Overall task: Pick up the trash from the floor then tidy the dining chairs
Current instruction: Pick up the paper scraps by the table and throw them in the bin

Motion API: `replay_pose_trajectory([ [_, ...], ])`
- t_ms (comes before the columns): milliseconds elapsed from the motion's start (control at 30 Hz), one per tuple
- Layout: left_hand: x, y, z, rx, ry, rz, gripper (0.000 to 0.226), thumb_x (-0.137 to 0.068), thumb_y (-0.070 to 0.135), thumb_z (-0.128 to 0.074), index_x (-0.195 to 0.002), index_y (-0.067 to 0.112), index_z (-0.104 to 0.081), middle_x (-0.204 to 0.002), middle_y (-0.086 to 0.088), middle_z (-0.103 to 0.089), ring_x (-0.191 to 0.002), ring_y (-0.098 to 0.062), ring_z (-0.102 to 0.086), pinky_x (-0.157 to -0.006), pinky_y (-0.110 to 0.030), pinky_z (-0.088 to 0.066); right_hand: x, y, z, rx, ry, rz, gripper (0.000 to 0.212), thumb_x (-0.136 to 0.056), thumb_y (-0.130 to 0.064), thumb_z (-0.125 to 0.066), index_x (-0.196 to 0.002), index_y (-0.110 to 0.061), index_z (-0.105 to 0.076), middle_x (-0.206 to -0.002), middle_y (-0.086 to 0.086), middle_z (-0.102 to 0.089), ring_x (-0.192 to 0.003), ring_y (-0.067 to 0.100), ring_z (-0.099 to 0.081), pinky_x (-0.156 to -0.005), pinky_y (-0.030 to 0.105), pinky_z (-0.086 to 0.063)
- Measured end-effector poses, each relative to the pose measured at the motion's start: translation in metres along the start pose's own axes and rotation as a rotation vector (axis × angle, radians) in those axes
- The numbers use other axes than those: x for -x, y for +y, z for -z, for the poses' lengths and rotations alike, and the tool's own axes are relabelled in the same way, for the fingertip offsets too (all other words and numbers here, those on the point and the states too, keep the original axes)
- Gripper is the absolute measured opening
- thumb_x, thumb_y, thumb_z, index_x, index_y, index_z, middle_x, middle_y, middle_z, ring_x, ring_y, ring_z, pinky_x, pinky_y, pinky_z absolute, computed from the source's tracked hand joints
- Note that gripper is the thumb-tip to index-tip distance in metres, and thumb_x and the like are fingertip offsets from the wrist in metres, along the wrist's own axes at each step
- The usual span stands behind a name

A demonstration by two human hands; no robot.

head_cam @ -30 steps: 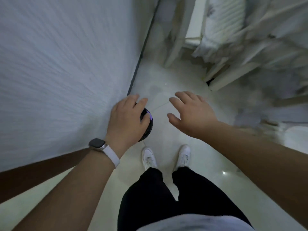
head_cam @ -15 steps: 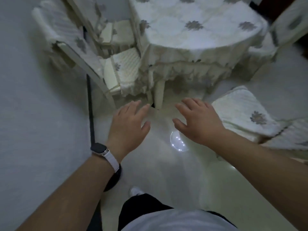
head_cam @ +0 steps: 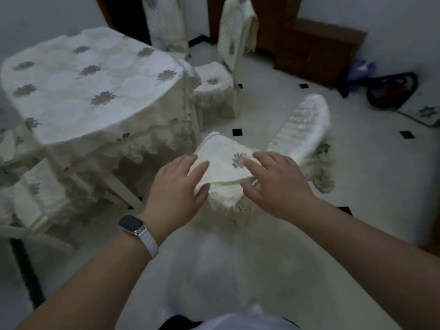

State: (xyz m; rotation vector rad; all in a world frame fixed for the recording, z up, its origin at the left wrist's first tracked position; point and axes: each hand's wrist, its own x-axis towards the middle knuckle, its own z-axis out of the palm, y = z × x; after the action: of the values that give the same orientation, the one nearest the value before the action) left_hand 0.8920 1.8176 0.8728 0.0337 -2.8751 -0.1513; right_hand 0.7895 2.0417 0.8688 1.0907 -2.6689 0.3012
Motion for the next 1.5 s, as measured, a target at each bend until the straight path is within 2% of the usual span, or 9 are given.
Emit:
replay_pose_trajectory([
  [133, -0.046, 0.059, -0.008, 0.034, 0.006, -0.143, 0.048, -0.09, 0.04, -0.055, -0.132, 0.016, -0.06, -0.136, -0.015, -0.058, -0.125, -0.038, -0.054, -0.098, -0.05, -0.045, 0.027, 0.06, 0.022, 0.024, 0.011, -0.131, 0.051, -0.087, -0.049, -0.045, -0.117, -0.015, -0.067, -0.122, 0.009, -0.064, -0.112, 0.031, -0.058, -0.091, 0.042, -0.045],
  [333, -0.102, 0.121, -0.031, 0.237, 0.02, -0.2, 0.051, -0.09, 0.044, -0.052, -0.132, 0.016, -0.061, -0.134, -0.011, -0.06, -0.124, -0.032, -0.055, -0.098, -0.047, -0.046, 0.047, 0.12, 0.031, 0.044, -0.008, -0.272, 0.05, -0.088, -0.049, -0.046, -0.118, -0.014, -0.066, -0.123, 0.009, -0.063, -0.113, 0.031, -0.058, -0.094, 0.044, -0.044],
  [500, -0.16, 0.145, -0.072, 0.23, -0.035, -0.365, 0.049, -0.092, 0.042, -0.053, -0.135, 0.019, -0.057, -0.138, -0.011, -0.057, -0.125, -0.034, -0.054, -0.1, -0.05, -0.046, 0.044, 0.169, 0.031, 0.096, 0.01, -0.362, 0.049, -0.088, -0.047, -0.046, -0.119, -0.016, -0.067, -0.122, 0.007, -0.064, -0.113, 0.028, -0.057, -0.095, 0.038, -0.037],
  [633, -0.215, 0.161, -0.095, 0.219, -0.039, -0.431, 0.049, -0.092, 0.041, -0.053, -0.135, 0.019, -0.058, -0.138, -0.012, -0.058, -0.126, -0.035, -0.054, -0.101, -0.049, -0.044, 0.032, 0.214, 0.03, 0.171, 0.005, -0.405, 0.048, -0.087, -0.046, -0.049, -0.117, -0.013, -0.068, -0.121, 0.011, -0.064, -0.108, 0.032, -0.059, -0.091, 0.041, -0.044],
  [933, -0.344, 0.205, -0.131, 0.261, -0.097, -0.516, 0.051, -0.093, 0.046, -0.047, -0.137, 0.021, -0.056, -0.14, -0.011, -0.056, -0.13, -0.034, -0.05, -0.104, -0.05, -0.042, -0.019, 0.306, 0.035, 0.214, -0.026, -0.518, 0.054, -0.09, -0.049, -0.041, -0.122, -0.012, -0.065, -0.126, 0.014, -0.062, -0.113, 0.034, -0.059, -0.094, 0.044, -0.045],
  [1133, -0.402, 0.262, -0.159, 0.263, -0.136, -0.531, 0.052, -0.093, 0.047, -0.045, -0.137, 0.021, -0.056, -0.141, -0.009, -0.055, -0.131, -0.032, -0.049, -0.104, -0.05, -0.041, -0.018, 0.392, 0.028, 0.197, -0.004, -0.571, 0.054, -0.09, -0.048, -0.041, -0.12, -0.012, -0.066, -0.124, 0.014, -0.063, -0.112, 0.034, -0.059, -0.093, 0.044, -0.045],
  [1333, -0.464, 0.34, -0.191, 0.255, -0.167, -0.462, 0.053, -0.092, 0.046, -0.048, -0.134, 0.017, -0.059, -0.136, -0.012, -0.059, -0.125, -0.035, -0.054, -0.1, -0.053, -0.047, -0.013, 0.51, 0.026, 0.134, 0.045, -0.549, 0.052, -0.09, -0.046, -0.042, -0.119, -0.011, -0.068, -0.124, 0.016, -0.064, -0.111, 0.034, -0.059, -0.093, 0.044, -0.045],
  [1500, -0.505, 0.408, -0.196, 0.223, -0.171, -0.4, 0.055, -0.092, 0.049, -0.044, -0.137, 0.019, -0.056, -0.14, -0.009, -0.056, -0.129, -0.033, -0.051, -0.105, -0.05, -0.043, -0.018, 0.6, 0.036, 0.105, 0.105, -0.498, 0.051, -0.089, -0.045, -0.043, -0.117, -0.011, -0.068, -0.122, 0.015, -0.064, -0.11, 0.034, -0.06, -0.091, 0.042, -0.046],
])
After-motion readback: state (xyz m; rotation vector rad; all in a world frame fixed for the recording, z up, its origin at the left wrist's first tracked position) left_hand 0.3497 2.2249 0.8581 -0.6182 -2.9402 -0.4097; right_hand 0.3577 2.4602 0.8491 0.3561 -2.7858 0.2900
